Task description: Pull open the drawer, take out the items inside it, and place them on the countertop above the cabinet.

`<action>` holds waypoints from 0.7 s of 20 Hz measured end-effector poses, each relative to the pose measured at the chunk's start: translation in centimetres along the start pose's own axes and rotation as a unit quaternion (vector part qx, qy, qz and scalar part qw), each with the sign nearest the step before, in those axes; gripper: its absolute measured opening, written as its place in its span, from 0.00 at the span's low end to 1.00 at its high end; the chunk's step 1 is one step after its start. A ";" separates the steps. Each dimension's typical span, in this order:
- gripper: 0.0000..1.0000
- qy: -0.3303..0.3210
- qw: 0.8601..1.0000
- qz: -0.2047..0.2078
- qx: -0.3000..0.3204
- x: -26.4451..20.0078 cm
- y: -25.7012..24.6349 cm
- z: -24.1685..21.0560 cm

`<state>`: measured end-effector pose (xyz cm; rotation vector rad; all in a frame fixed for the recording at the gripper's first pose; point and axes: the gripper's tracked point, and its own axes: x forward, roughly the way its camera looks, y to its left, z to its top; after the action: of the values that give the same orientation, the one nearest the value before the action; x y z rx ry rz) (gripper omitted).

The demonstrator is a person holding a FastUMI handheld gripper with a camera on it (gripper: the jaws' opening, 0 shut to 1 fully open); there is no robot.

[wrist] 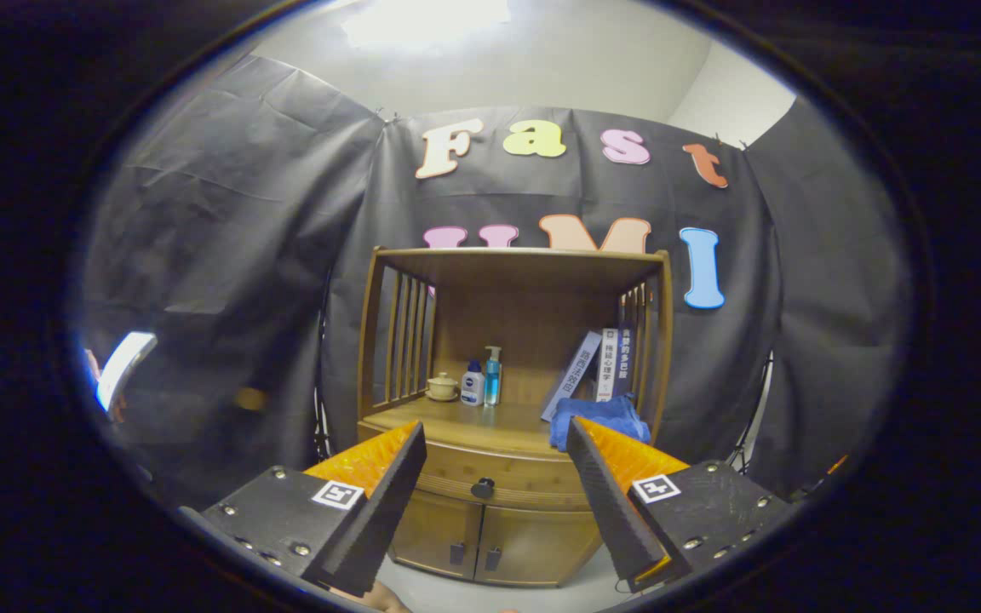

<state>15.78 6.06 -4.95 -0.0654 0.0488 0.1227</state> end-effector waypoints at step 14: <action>0.99 0.062 0.996 -0.042 0.048 16.7 1.2 -16.9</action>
<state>31.40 8.11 -22.71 0.0205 0.1766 0.0328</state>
